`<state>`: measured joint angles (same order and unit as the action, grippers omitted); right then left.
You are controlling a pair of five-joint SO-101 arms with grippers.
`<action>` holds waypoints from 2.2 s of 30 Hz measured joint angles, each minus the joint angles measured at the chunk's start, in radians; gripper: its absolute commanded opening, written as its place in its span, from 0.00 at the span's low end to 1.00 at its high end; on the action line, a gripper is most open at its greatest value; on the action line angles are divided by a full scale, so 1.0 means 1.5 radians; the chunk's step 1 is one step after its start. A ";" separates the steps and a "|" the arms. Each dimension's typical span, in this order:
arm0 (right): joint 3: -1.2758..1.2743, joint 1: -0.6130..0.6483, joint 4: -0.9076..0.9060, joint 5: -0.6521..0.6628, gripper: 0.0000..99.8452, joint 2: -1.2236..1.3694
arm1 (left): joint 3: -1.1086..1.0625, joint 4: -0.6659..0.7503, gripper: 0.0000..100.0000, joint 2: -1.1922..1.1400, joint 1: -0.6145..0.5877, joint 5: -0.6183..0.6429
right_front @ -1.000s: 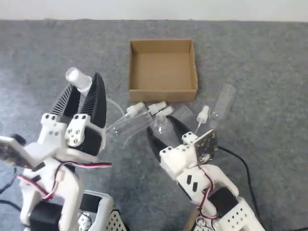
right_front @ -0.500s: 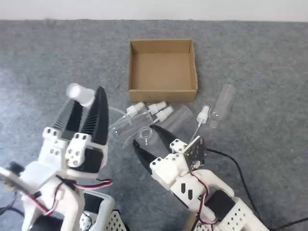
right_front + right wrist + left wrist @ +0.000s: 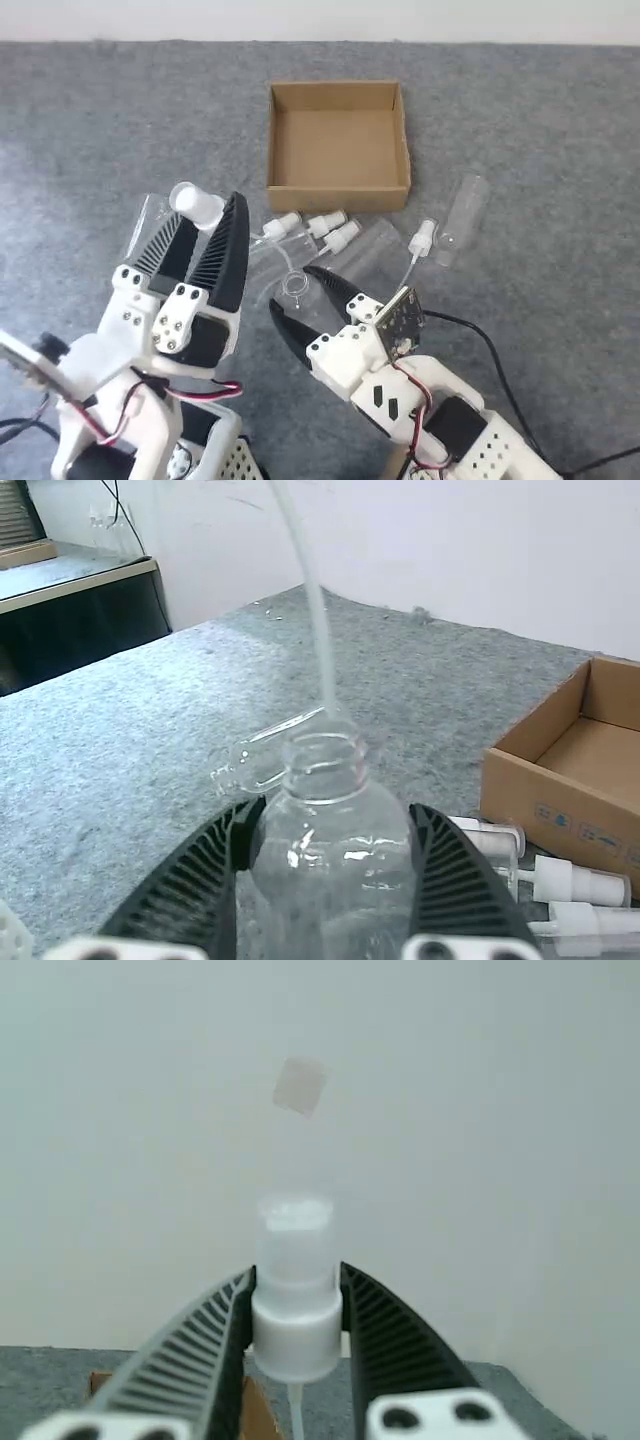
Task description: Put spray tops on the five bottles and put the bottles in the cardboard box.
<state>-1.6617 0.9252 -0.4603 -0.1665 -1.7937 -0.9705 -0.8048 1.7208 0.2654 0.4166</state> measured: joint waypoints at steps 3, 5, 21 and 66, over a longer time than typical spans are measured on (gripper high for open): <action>0.000 0.000 0.000 0.000 0.10 0.000 | -0.016 0.000 0.02 0.000 0.000 0.000; 0.000 0.000 0.000 0.000 0.10 0.000 | -0.017 0.000 0.02 0.000 0.000 -0.001; 0.000 0.000 0.000 0.021 0.10 0.000 | -0.066 0.000 0.02 0.001 0.000 -0.003; 0.000 -0.076 0.000 0.023 0.10 0.000 | -0.165 -0.028 0.17 0.000 0.154 -0.175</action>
<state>-1.6617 0.8117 -0.4603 -0.1327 -1.7937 -1.2175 -0.8462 1.7208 0.4971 0.1542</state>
